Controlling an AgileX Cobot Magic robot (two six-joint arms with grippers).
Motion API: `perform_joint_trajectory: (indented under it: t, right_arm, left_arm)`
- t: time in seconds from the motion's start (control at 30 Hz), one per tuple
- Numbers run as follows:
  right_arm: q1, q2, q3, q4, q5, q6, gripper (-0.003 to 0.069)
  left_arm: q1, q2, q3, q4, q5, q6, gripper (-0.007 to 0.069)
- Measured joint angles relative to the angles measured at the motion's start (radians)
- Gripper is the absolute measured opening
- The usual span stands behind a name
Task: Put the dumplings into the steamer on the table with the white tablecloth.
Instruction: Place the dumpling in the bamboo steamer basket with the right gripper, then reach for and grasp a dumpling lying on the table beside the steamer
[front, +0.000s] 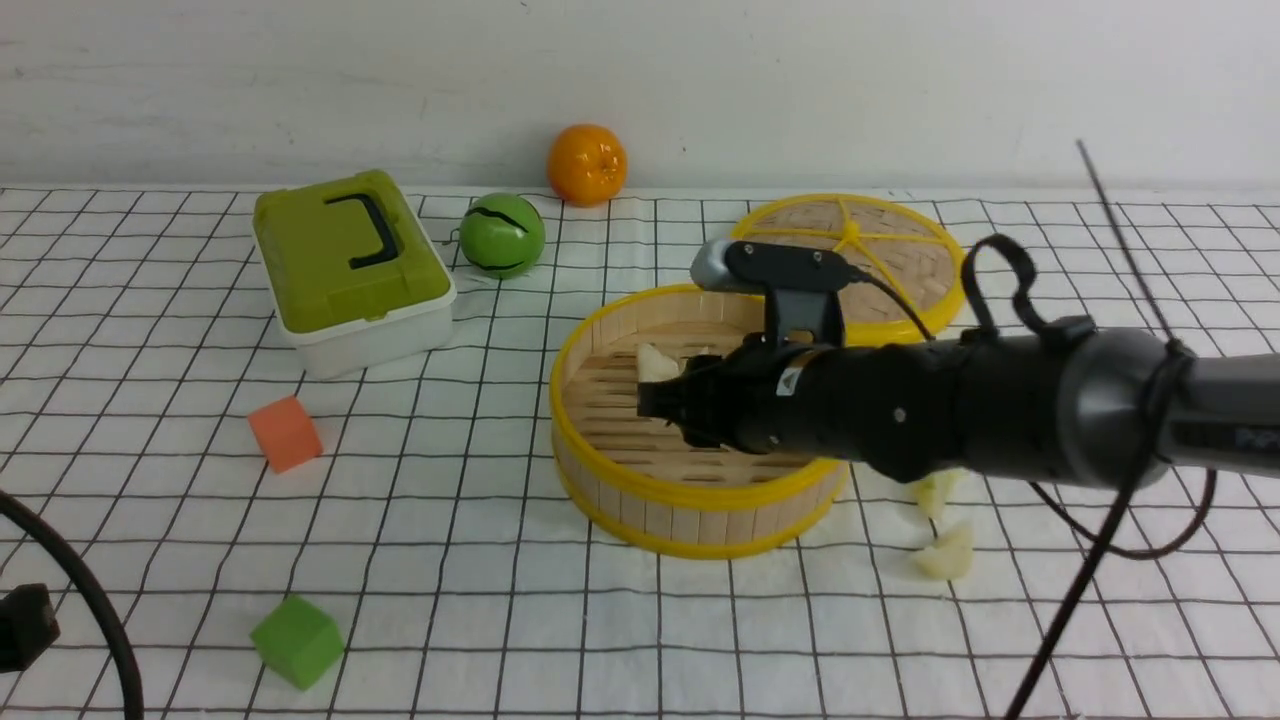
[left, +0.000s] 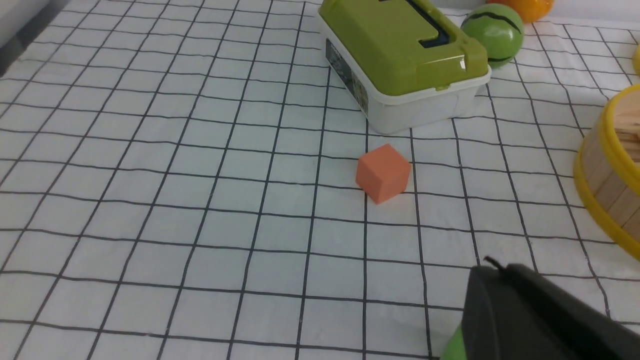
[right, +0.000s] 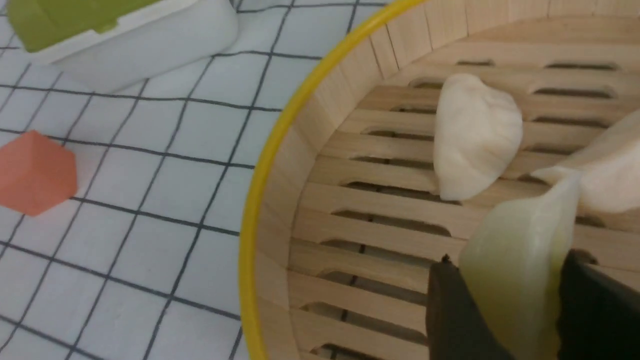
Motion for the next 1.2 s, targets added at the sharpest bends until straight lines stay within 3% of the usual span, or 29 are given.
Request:
perform_joint_trajectory:
  t: [0.3, 0.57, 0.67, 0.83, 1.0, 1.2]
  right_arm:
    - [0.001, 0.091, -0.094, 0.005, 0.045, 0.025, 0.0259]
    - [-0.023, -0.012, -0.103, -0.004, 0.192, 0.026, 0.0533]
    - [-0.078, -0.112, -0.103, -0.042, 0.291, 0.026, 0.0573]
    - [-0.223, -0.267, -0.110, -0.142, 0.521, 0.026, 0.0567]
    - [-0.350, -0.235, -0.109, -0.162, 0.742, 0.026, 0.0531]
    - [-0.358, -0.101, -0.108, -0.162, 0.685, 0.045, 0.0504]
  left_arm:
    - [0.000, -0.001, 0.000, -0.001, -0.012, 0.000, -0.0012]
    - [0.000, -0.001, 0.000, -0.001, -0.036, 0.000, -0.0012]
    - [0.000, -0.001, 0.000, -0.001, -0.036, 0.000, -0.0012]
    - [0.000, -0.001, 0.000, -0.001, -0.045, -0.001, -0.0012]
    - [0.000, -0.001, 0.000, -0.001, -0.088, -0.001, -0.0012]
    - [0.000, -0.001, 0.000, -0.001, -0.114, -0.004, -0.0012]
